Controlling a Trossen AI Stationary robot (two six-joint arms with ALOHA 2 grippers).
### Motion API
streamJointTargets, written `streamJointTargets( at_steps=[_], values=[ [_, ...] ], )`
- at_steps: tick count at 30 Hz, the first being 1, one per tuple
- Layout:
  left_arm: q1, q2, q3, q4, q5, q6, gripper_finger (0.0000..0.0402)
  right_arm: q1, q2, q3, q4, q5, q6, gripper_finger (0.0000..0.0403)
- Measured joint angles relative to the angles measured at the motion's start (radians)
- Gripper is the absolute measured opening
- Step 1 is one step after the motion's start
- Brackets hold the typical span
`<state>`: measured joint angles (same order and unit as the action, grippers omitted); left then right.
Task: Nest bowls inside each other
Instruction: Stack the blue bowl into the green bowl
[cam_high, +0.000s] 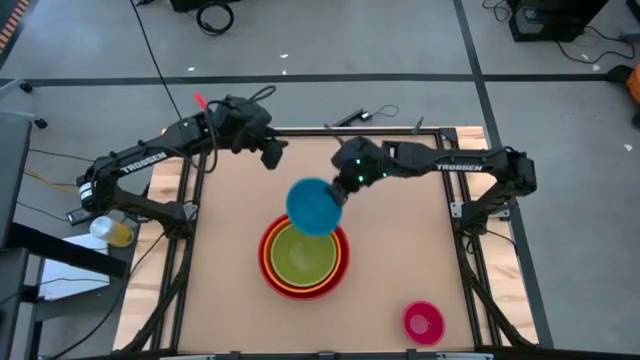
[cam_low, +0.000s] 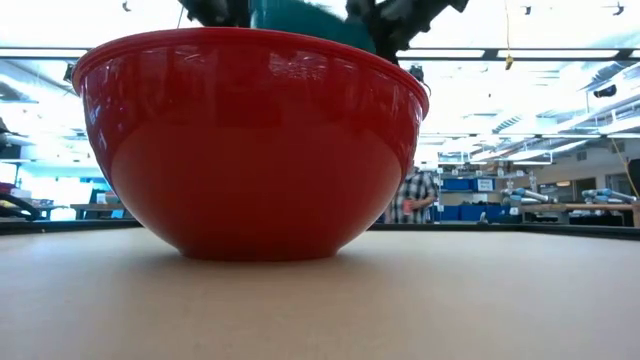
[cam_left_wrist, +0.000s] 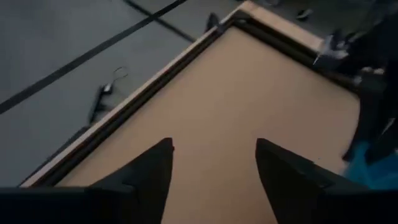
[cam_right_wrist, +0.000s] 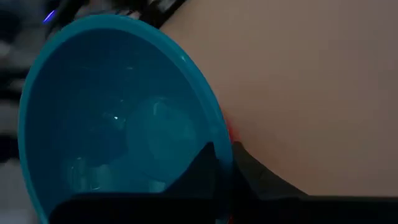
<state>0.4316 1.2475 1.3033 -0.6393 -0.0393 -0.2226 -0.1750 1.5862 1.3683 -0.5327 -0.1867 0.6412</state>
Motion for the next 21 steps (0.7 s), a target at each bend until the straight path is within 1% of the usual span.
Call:
streamJointTargets(
  at_steps=[2, 6, 9, 11, 12, 14, 18, 21],
  values=[
    [-0.004, -0.004, 0.001, 0.003, 0.008, 0.0, 0.0247, 0.035, -0.001, -0.01, -0.002, -0.012, 0.014, 0.0023],
    [-0.003, -0.007, 0.0, -0.008, 0.01, 0.0, 0.0257, 0.11, -0.001, -0.026, 0.023, 0.025, 0.042, 0.0034],
    [-0.001, -0.007, 0.0, -0.01, 0.007, 0.001, 0.0258, 0.152, -0.001, -0.046, 0.029, 0.097, 0.04, 0.0031],
    [0.005, -0.007, 0.0, -0.01, 0.012, 0.002, 0.0258, 0.168, 0.015, -0.059, 0.05, 0.166, 0.027, 0.0027],
    [0.009, -0.006, 0.0, -0.008, 0.012, 0.004, 0.0258, 0.173, 0.023, -0.062, 0.06, 0.18, 0.019, 0.0027],
    [0.018, -0.006, 0.0, -0.008, 0.01, 0.006, 0.0258, 0.175, 0.063, -0.064, 0.06, 0.173, 0.018, 0.0028],
    [0.036, -0.005, 0.0, -0.011, 0.009, 0.007, 0.0258, 0.2, 0.152, -0.058, 0.105, 0.108, 0.048, 0.0044],
    [0.044, -0.006, 0.0, -0.034, 0.011, 0.013, 0.0258, 0.222, 0.205, -0.03, 0.112, 0.102, 0.048, 0.0051]
  ],
)
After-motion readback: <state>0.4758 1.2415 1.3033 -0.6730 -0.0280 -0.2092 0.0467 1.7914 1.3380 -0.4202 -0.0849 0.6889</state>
